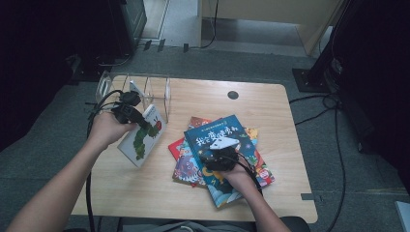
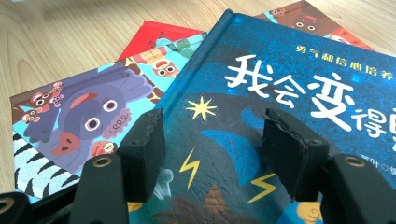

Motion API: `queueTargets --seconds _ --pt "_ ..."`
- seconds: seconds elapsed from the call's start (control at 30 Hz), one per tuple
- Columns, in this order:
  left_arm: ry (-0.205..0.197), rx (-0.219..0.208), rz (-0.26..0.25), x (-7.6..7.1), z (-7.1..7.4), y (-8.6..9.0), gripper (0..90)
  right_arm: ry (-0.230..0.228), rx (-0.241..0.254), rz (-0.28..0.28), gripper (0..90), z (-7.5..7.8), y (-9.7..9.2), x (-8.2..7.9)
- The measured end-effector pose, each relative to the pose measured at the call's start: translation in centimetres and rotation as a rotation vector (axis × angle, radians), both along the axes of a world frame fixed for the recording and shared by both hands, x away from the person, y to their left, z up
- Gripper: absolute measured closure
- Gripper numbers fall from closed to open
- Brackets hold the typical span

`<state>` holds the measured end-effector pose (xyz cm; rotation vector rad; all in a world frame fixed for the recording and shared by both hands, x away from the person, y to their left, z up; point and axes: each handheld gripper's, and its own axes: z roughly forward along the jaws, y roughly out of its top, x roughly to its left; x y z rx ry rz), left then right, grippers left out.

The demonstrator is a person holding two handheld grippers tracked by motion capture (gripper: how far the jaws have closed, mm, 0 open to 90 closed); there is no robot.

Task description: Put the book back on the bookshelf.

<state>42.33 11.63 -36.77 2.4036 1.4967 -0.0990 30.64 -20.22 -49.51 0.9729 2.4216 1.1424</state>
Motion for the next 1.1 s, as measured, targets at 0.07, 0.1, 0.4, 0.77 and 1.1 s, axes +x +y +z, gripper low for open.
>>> queueTargets --seconds 0.07,0.1,0.4,0.77,1.1 --pt "0.002 0.003 0.010 0.4 0.0 0.0 78.7 0.001 0.000 0.000 39.2 0.0 0.0 0.0" --pt "0.001 0.002 0.016 0.5 -0.1 -0.1 78.7 0.000 0.000 0.000 39.2 0.0 0.0 0.0" --pt "0.018 -0.002 0.090 1.9 -0.1 -0.1 78.7 0.000 0.000 0.000 39.2 0.0 0.0 0.0" --pt "0.037 -0.024 0.163 3.6 0.2 -0.5 78.7 0.000 -0.001 0.000 39.2 0.0 0.0 0.0" --pt "0.047 -0.010 0.239 5.4 0.2 -1.3 78.7 0.000 0.000 0.000 39.2 0.0 0.0 0.0"
